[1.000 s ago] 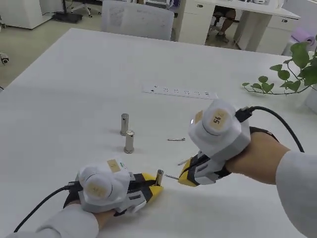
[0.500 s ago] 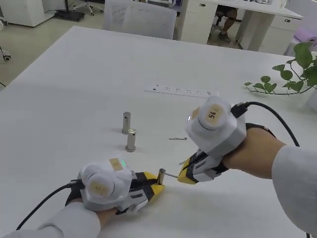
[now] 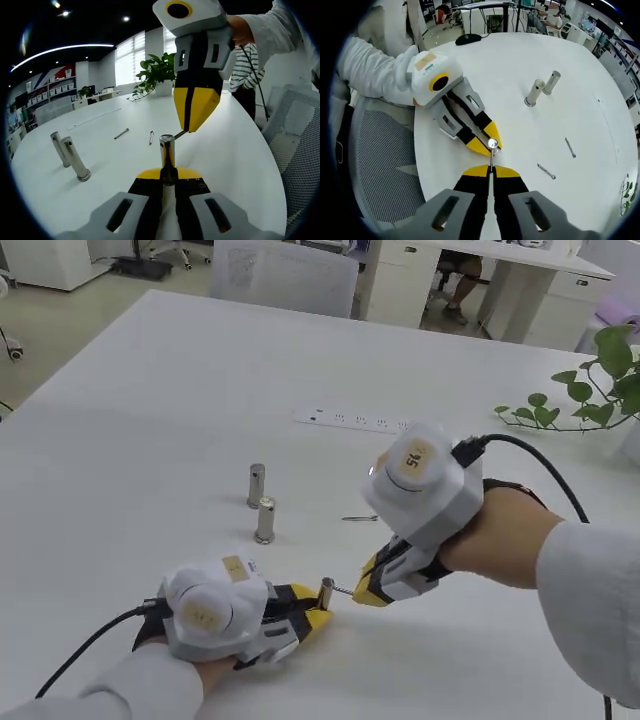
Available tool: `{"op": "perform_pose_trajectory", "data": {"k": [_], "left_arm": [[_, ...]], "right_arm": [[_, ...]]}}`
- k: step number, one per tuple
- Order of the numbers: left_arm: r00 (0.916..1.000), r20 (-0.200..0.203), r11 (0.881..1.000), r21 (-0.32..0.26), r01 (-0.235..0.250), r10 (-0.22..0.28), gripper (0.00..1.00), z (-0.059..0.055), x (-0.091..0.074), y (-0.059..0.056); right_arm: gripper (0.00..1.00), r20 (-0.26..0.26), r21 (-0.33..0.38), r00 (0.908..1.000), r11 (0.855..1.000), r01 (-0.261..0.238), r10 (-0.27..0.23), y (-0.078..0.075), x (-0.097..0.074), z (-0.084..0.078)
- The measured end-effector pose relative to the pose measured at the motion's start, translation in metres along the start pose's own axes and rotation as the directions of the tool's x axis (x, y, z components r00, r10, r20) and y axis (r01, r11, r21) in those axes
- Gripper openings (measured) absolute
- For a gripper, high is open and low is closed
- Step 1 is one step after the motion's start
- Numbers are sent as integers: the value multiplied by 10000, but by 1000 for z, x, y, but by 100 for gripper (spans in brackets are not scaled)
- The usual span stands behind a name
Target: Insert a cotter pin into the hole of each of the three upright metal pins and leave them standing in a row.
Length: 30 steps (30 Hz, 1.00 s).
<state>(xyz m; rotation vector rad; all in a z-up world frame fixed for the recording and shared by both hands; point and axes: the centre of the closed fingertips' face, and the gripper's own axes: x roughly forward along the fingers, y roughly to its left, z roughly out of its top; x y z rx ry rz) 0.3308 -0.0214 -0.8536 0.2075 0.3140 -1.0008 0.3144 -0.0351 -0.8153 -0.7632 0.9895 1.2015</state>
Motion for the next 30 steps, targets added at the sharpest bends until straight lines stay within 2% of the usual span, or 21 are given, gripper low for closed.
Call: {"op": "perform_pose_trajectory", "data": {"k": [11,30], "left_arm": [[10000,39,10000,8,-28,28,6,0,0,0],[10000,16,10000,-9,-22,22,6,0,0,0]], "right_arm": [[3,-114,27,9999,10000,-20,20,-1,2,3],[4,21,-121,9999,9999,-108,108,-1,11,18]]}}
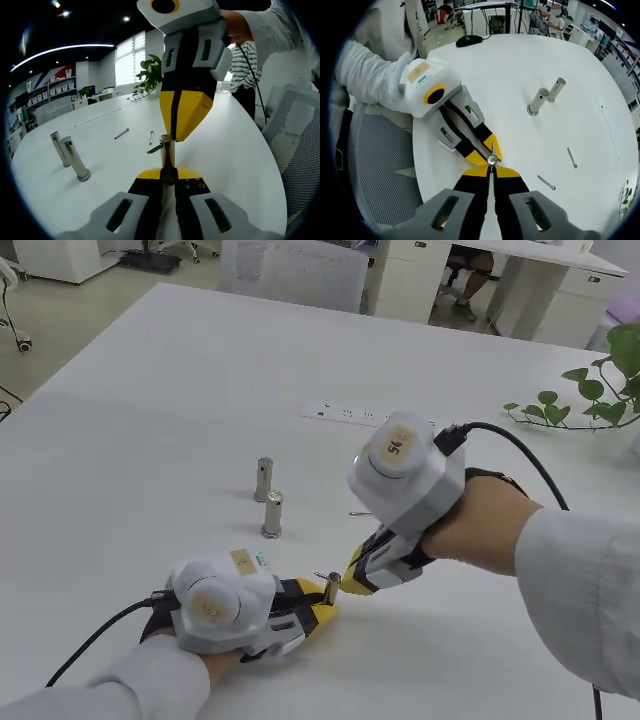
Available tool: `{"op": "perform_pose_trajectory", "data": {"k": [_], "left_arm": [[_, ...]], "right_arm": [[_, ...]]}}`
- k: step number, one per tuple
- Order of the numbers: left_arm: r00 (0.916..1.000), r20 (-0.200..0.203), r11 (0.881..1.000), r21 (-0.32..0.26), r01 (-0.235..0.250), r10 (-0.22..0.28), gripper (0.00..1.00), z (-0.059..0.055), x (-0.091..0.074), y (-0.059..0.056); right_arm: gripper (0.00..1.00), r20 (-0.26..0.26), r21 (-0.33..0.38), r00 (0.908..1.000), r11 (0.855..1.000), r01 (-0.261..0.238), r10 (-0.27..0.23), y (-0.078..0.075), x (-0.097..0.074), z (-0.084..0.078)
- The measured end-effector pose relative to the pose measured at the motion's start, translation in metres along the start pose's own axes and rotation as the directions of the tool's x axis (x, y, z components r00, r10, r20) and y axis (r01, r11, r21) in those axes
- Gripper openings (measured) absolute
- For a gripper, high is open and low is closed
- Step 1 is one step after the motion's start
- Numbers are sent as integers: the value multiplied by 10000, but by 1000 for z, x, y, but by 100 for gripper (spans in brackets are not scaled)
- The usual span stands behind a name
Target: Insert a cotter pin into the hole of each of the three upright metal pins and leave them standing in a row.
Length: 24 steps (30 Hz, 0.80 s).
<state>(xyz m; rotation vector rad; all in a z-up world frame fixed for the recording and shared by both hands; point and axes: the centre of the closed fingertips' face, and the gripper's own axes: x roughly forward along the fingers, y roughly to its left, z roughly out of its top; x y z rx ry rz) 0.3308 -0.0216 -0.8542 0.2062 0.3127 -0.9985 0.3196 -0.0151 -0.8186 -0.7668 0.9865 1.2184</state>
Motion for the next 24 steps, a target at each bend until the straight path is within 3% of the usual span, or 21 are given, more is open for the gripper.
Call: {"op": "perform_pose_trajectory", "data": {"k": [24], "left_arm": [[10000,11,10000,6,13,-13,6,-1,0,1]], "right_arm": [[10,126,116,9999,9999,-91,90,6,-4,2]]}}
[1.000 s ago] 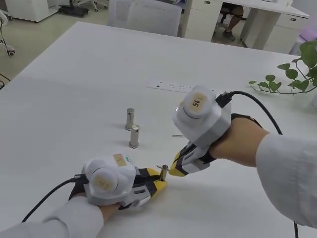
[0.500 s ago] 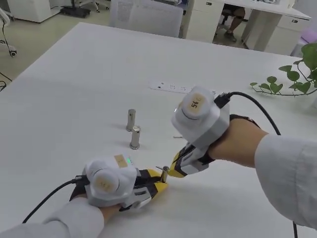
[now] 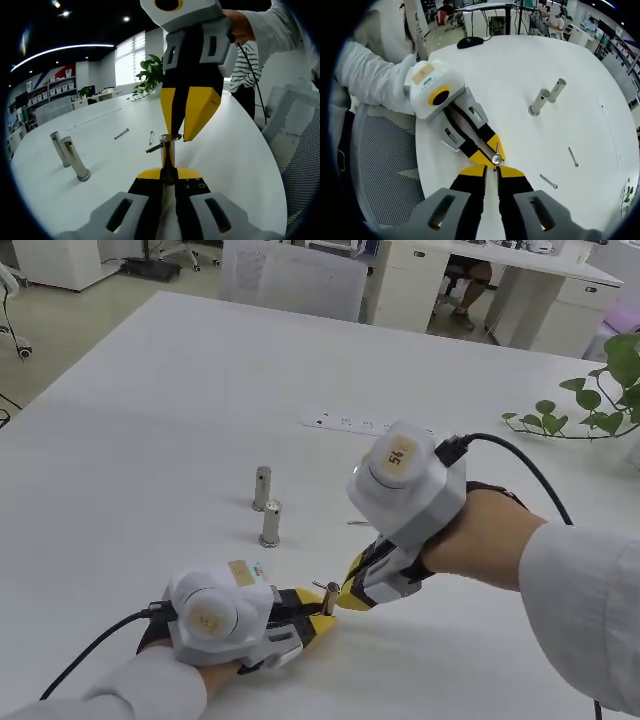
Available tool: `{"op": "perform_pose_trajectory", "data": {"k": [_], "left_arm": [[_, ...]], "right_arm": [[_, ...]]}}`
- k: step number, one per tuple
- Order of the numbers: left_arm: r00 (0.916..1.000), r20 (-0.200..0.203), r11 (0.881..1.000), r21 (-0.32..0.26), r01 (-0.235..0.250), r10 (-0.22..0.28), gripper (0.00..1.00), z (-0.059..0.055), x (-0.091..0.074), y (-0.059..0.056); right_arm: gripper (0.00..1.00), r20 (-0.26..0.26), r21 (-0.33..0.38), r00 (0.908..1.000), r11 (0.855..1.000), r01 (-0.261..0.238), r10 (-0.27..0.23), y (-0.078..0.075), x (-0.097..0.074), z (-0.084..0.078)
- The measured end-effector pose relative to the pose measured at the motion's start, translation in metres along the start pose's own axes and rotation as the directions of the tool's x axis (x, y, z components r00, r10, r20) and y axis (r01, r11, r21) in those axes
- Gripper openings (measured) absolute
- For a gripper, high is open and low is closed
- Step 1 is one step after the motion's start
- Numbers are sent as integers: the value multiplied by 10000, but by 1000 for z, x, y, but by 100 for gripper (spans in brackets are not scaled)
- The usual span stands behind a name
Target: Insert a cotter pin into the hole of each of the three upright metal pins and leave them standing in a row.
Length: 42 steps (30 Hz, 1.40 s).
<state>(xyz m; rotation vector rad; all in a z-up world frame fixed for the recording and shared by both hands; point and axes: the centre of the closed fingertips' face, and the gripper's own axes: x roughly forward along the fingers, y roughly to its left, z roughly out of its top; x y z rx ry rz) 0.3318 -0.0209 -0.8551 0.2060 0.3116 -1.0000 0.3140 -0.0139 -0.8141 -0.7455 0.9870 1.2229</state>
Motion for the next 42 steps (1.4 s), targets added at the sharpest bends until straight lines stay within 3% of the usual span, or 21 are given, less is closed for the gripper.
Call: {"op": "perform_pose_trajectory", "data": {"k": [15,23,42], "left_arm": [[10000,-10,10000,16,-2,2,6,0,-1,-1],[10000,-8,10000,9,4,-4,6,0,-1,-1],[10000,24,10000,-10,-21,21,6,1,0,0]], "right_arm": [[10,29,149,9998,9997,200,-200,-2,-1,-10],[5,-65,-119,9997,9996,253,-254,-3,-1,-10],[5,91,-338,9996,9990,287,-284,-6,2,-2]]}}
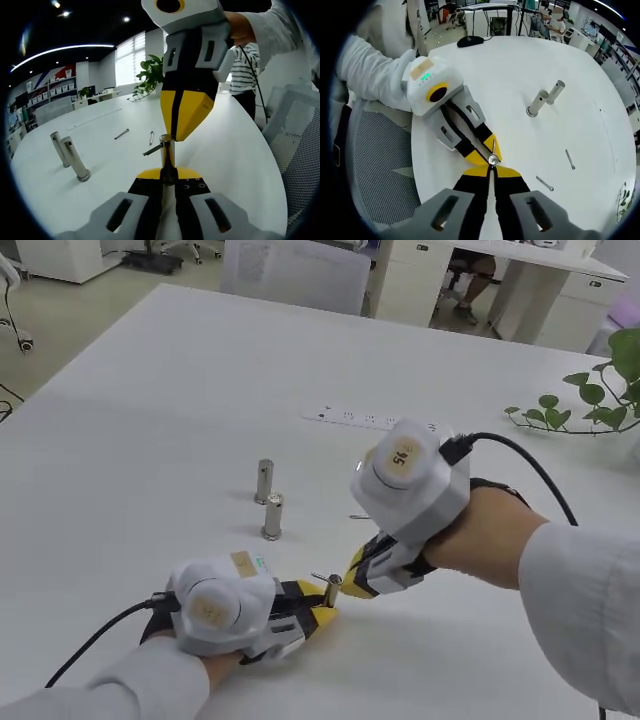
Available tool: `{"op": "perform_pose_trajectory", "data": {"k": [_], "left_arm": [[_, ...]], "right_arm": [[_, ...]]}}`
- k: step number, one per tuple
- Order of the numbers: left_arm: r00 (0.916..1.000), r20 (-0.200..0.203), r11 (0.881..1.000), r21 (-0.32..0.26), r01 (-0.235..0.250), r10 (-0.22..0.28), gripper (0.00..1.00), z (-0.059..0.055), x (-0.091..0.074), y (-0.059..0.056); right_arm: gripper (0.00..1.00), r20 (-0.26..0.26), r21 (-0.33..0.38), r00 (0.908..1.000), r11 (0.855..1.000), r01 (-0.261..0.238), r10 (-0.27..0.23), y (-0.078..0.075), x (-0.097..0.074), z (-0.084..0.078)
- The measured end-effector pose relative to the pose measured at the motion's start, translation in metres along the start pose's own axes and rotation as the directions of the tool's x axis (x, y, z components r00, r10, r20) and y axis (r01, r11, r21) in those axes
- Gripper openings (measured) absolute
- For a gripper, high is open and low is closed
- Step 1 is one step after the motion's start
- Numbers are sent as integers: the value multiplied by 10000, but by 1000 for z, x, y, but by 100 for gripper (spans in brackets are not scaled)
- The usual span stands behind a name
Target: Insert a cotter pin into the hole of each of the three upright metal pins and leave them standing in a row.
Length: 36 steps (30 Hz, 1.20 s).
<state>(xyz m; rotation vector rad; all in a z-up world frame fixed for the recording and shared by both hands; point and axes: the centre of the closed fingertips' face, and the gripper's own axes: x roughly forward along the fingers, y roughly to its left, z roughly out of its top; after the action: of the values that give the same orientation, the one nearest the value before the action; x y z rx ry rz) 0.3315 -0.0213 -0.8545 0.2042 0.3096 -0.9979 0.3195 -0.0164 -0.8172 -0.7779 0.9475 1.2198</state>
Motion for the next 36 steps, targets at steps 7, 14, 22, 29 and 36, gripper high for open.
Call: {"op": "perform_pose_trajectory", "data": {"k": [7,14,22,29,36], "left_arm": [[10000,6,10000,-25,-5,5,6,0,0,0],[10000,16,9999,-104,-32,33,6,0,0,1],[9999,-53,9999,-83,-87,86,6,0,1,1],[9996,-47,9996,13,-291,291,5,1,-2,5],[9957,169,9955,-270,-904,909,5,6,-13,25]], "right_arm": [[15,88,241,9999,9996,118,-120,-2,-4,-2],[18,495,373,9984,9990,250,-268,0,-14,-5],[26,1359,718,9895,9966,401,-496,4,-13,-21],[30,1880,1392,9792,9890,506,-766,3,-17,-30],[30,1961,1709,9764,9837,566,-902,-2,-20,-38]]}}
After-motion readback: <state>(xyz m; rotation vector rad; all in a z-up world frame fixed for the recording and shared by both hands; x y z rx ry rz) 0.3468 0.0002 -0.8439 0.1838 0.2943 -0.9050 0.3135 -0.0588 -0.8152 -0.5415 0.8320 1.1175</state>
